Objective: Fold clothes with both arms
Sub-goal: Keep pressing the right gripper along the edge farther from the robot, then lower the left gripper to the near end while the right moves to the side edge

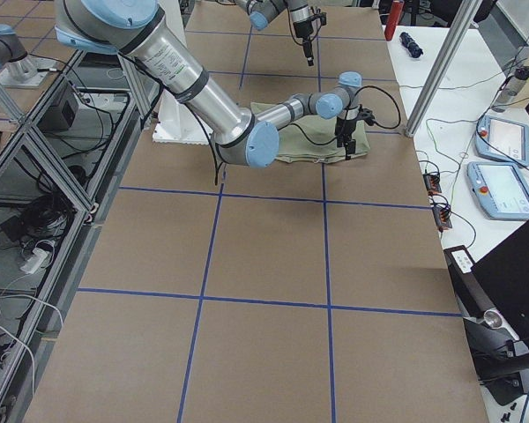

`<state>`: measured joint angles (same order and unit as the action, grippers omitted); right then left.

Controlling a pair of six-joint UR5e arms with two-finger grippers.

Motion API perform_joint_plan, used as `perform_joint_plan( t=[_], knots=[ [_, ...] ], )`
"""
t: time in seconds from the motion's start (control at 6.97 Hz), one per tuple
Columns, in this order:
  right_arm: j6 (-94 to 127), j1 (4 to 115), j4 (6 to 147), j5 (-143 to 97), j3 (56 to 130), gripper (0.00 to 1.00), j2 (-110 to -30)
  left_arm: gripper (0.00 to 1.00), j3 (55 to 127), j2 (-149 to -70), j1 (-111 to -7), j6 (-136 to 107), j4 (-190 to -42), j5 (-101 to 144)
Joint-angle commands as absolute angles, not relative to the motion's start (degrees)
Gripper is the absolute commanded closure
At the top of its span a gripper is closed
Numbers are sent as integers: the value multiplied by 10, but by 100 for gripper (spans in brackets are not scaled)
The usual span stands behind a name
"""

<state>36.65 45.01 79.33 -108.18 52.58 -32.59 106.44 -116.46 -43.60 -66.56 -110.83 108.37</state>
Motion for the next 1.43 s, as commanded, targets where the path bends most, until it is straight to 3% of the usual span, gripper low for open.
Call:
perform_joint_plan(
  t=[0.0,1.0,1.29],
  knots=[
    [367,449,759,-1075,477,0,-310,0,1063,-1165,-439,-664,-1108,1084],
    [341,503,758,-1109,464,0,-337,0,1062,-1170,-437,-665,-1109,1084],
    [348,506,762,-1138,517,0,-346,0,1060,-1174,-437,-673,-1108,1086]
  ],
)
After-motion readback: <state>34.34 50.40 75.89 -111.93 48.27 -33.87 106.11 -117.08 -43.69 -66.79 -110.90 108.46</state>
